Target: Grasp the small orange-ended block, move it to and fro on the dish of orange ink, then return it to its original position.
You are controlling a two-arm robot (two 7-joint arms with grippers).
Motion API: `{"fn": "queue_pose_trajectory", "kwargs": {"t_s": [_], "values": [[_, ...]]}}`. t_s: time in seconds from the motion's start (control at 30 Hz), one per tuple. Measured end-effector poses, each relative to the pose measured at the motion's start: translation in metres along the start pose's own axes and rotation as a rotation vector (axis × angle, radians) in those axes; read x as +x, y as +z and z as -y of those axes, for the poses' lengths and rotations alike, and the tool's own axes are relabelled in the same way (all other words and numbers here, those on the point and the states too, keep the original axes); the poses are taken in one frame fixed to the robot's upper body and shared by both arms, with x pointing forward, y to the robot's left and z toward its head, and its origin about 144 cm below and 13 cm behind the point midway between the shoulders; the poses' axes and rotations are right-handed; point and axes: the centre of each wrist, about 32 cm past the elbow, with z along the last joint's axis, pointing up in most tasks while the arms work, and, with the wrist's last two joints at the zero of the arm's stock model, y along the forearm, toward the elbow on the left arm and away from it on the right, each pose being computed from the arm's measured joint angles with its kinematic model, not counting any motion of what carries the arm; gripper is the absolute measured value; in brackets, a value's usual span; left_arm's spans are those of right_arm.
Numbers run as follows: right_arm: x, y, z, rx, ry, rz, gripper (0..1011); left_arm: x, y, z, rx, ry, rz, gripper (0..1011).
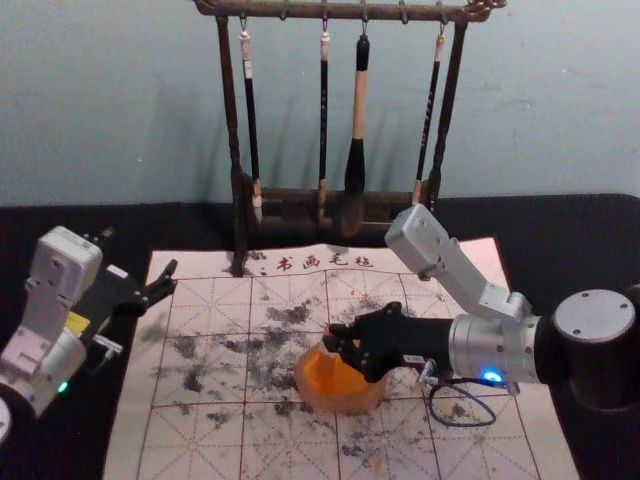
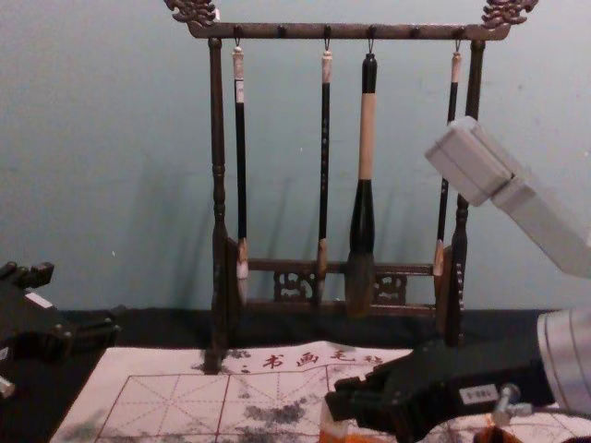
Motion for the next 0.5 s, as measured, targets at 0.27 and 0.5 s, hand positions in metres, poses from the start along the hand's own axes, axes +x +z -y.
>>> {"fn": "queue_pose_trajectory", "kwargs": {"t_s": [0.27,0.5], "values": [[0.0062,0.0012,0.0004,0.0,-0.033,0.003,30,0.0,0.0,0.0,0.0,0.0,0.0,1010],[0.01,-0.0002,0.0032,-0.006,-0.054,0.005,30,0.0,0.0,0.0,0.0,0.0,0.0,1010]]}}
